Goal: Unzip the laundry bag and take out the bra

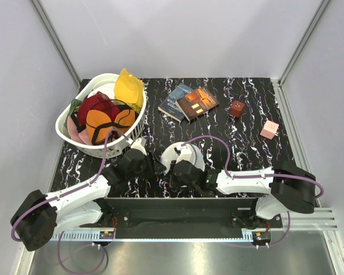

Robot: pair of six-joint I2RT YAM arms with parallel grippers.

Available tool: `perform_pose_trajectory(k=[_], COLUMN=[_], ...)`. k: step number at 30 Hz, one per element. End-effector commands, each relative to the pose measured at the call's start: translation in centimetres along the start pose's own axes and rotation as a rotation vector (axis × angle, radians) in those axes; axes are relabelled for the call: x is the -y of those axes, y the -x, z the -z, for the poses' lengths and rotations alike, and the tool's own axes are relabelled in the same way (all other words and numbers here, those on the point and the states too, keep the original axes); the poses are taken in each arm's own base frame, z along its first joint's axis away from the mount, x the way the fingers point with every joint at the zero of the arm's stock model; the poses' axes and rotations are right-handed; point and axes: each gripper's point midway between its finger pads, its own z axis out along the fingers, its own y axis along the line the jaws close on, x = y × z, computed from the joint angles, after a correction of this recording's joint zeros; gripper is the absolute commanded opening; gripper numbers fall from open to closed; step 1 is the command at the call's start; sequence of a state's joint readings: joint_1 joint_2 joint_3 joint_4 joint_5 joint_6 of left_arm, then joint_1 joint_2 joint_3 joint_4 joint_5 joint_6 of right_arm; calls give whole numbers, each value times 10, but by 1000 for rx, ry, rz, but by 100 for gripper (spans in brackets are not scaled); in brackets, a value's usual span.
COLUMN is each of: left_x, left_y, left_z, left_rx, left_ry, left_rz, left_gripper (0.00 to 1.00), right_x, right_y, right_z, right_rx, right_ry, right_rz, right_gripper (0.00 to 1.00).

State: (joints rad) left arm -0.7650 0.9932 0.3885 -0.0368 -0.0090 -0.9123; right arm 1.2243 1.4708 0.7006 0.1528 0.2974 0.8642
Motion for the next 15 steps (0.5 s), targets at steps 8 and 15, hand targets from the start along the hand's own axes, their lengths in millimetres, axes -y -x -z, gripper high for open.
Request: perform_pose_trajectory(k=[8,15], left_x=[36,36], left_y=[5,12], left_z=[-7,-7], left_rx=[7,32], left_ry=[-161,-138], left_rz=[70,63], left_gripper=[15,0], right_x=[-18,-12], right_y=[11,11], right_z=[2,6], right_rx=[37,44], right_ry=[50,39], right_rz=[-6,-16], right_gripper=[0,0])
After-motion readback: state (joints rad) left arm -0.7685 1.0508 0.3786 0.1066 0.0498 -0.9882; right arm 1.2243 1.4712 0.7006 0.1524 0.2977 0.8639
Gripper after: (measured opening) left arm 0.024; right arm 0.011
